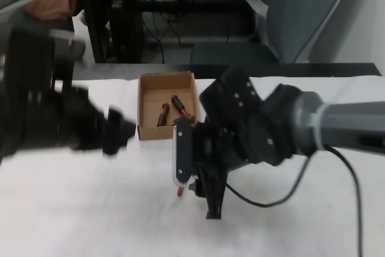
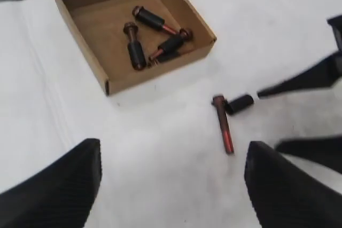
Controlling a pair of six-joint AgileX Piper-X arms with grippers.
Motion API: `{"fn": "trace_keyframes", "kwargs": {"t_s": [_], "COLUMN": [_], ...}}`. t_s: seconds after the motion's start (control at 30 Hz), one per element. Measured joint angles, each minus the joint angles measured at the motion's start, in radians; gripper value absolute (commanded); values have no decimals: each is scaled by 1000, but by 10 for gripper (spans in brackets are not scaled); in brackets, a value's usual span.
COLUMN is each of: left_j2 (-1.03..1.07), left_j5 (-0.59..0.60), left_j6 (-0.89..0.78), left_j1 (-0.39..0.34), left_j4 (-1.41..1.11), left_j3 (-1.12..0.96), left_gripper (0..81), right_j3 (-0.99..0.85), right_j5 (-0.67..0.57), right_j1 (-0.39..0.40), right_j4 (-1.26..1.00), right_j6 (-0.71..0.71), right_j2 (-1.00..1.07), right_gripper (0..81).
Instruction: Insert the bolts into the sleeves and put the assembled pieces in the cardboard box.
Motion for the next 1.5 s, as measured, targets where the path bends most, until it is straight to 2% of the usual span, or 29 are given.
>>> {"fn": "trace_keyframes", "kwargs": {"t_s": [0.2, 0.27, 0.33, 0.4, 1.03, 1.07, 1.1, 1.17, 1.33, 1.5], "left_j2": [-110, -150, -190, -222, -287, -287, -287, -287, -287, -287], "left_j5": [2, 2, 2, 2, 2, 2, 2, 2, 2, 5], "left_j6": [-32, -49, -63, -75, -98, -98, -98, -98, -92, -92], "left_j1": [0, 0, 0, 0, 0, 0, 0, 0, 0, 0], "left_j4": [6, 6, 4, 4, -3, -3, -3, -3, -3, -3], "left_j3": [125, 145, 158, 164, 165, 165, 165, 165, 165, 165], "left_gripper": [700, 700, 700, 700, 700, 700, 700, 700, 700, 700], "right_j3": [-53, -53, -55, -56, -126, -133, -144, -157, -165, -146], "right_j5": [0, 0, 2, 2, -14, -14, -7, 14, 76, 82], "right_j1": [-56, -75, -88, -93, -93, -93, -91, -84, -62, -68], "right_j4": [27, 33, 38, 38, 61, 74, 89, 117, 134, 174], "right_j6": [-81, -108, -135, -161, -167, -167, -167, -167, -108, 155], "right_j2": [95, 111, 124, 138, 182, 194, 200, 209, 206, 119], "right_gripper": [553, 503, 412, 374, 371, 350, 267, 17, 4, 4]}}
